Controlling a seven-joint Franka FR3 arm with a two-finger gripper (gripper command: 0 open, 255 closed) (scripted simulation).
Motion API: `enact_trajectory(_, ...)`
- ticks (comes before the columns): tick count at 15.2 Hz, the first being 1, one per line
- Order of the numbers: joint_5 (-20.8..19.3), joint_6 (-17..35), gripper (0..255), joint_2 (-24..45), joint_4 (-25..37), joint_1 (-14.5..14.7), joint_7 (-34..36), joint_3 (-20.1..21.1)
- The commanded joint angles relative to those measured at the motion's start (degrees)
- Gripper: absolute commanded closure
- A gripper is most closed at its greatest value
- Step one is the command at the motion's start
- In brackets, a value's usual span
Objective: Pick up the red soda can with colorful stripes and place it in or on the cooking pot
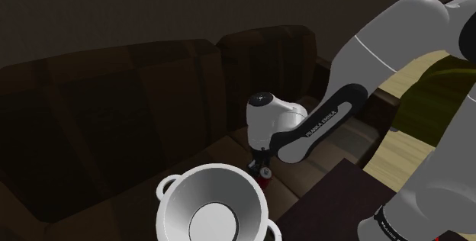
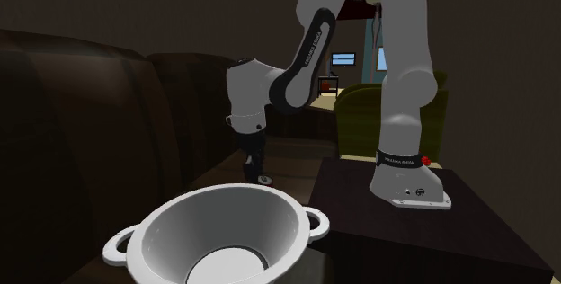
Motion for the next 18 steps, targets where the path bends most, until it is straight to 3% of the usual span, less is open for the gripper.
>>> enact_trajectory(1, 1.60, -1.79, 255, -1.24, -0.73, 0.11, -1.30, 0.74)
enact_trajectory(18, 11.88, -15.04, 255, -14.35, 1.31, 0.51, -9.84, 1.57)
